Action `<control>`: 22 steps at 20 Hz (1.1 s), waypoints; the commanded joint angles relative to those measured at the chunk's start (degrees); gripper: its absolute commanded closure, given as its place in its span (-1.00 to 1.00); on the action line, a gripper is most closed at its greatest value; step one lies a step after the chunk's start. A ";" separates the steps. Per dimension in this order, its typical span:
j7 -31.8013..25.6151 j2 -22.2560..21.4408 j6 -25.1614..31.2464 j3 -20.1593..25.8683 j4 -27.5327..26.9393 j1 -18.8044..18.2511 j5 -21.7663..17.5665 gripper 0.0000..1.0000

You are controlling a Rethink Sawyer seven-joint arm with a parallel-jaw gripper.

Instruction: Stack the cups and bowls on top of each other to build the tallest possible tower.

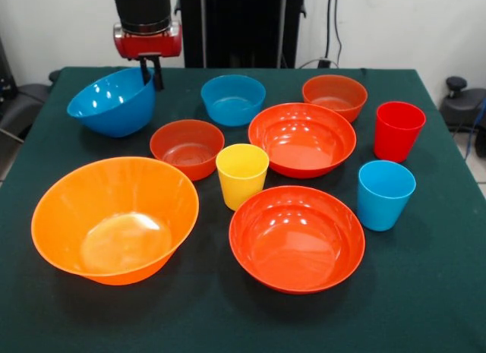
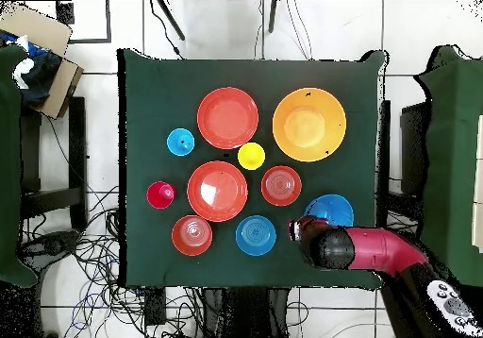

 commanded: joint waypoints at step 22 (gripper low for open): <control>5.56 -9.80 2.61 1.58 6.73 7.89 8.94 1.00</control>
